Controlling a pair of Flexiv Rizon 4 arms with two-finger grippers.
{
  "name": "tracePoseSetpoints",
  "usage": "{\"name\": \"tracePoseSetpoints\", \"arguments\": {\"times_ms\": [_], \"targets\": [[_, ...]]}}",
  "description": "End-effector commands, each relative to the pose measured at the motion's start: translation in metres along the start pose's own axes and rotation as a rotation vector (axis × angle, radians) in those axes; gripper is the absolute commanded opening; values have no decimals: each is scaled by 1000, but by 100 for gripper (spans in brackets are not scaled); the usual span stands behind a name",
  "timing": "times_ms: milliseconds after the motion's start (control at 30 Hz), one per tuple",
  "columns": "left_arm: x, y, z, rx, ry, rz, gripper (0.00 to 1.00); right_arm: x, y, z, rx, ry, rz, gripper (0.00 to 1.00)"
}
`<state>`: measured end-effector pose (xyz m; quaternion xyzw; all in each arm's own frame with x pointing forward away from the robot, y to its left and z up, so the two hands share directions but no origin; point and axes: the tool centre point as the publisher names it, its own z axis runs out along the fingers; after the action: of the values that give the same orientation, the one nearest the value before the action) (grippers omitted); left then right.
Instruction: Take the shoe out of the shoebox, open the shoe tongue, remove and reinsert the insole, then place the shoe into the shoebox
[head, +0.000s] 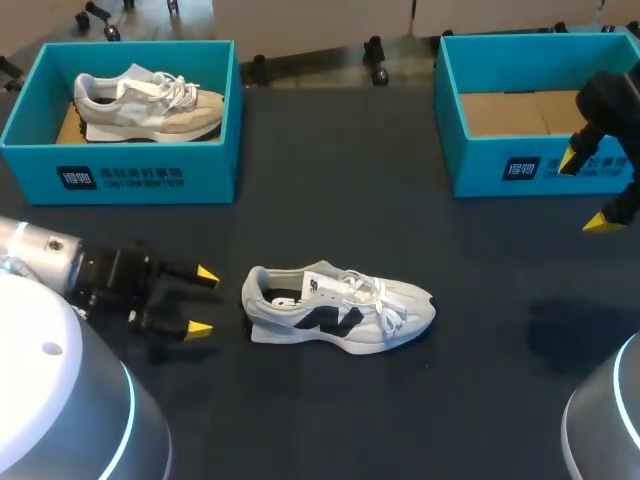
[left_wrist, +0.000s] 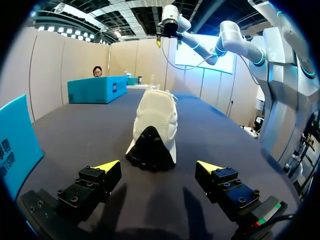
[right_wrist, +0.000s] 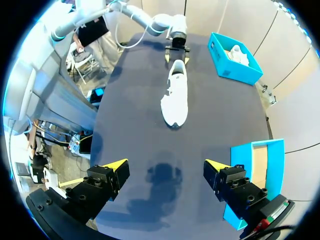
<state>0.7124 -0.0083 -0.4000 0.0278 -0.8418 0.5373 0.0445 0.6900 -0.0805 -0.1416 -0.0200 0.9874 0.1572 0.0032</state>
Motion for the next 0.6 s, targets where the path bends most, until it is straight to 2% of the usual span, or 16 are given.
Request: {"name": "tracePoseSetpoints", "arguments": {"times_ms": [33,600], "targets": [[-1,0,13,-9,2,-3,100,-1,0,1,2,2,0,100],[-6,-12,42,-18,28,0,100,-1,0,1,2,2,0,100]]}}
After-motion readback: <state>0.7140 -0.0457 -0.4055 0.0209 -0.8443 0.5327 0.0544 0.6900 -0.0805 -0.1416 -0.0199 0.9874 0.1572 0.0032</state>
